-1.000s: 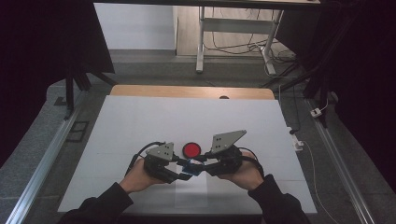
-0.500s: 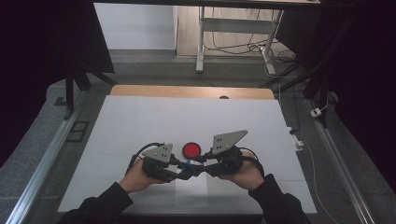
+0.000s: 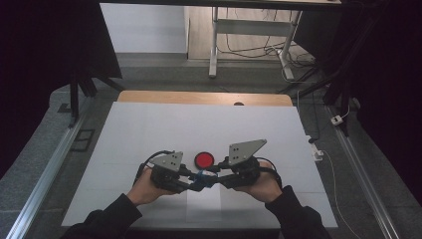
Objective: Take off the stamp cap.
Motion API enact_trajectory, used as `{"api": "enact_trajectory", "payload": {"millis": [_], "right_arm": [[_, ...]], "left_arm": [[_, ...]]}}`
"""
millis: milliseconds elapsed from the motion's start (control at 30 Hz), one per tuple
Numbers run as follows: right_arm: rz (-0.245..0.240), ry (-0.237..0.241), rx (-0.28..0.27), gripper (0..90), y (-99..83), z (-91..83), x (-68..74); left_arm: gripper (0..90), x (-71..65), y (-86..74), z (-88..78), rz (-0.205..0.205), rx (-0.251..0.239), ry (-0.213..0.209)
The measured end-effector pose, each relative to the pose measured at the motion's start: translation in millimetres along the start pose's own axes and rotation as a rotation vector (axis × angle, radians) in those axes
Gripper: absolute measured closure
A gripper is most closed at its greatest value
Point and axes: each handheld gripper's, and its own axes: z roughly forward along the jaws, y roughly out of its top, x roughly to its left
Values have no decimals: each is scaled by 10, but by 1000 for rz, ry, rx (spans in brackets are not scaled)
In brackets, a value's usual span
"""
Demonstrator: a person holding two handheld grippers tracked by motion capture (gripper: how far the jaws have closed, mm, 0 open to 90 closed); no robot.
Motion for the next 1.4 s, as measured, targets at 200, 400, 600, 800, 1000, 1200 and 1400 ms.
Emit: {"api": "enact_trajectory", "payload": {"millis": [200,400,600,800,1000,1200,1400], "right_arm": [[-29,-26,3,711,12,-4,27],[-41,-33,1,713,22,-14,42],[35,32,-31,713,-5,-38,-30],[40,39,-28,713,-25,-25,-47],[-5,-40,-12,713,1,-56,-11],[-10,-56,-4,712,-23,-39,-9],[-16,-85,3,711,-23,-40,8]], "left_arm": [[696,22,16,-8,-48,13,-11],[696,14,22,-22,-32,6,-4],[698,-25,26,-34,49,0,2],[697,-5,13,-19,25,17,4],[697,24,-21,-9,-19,47,26],[694,23,-23,-12,-47,63,64],[693,17,-29,-36,-100,72,110]]}}
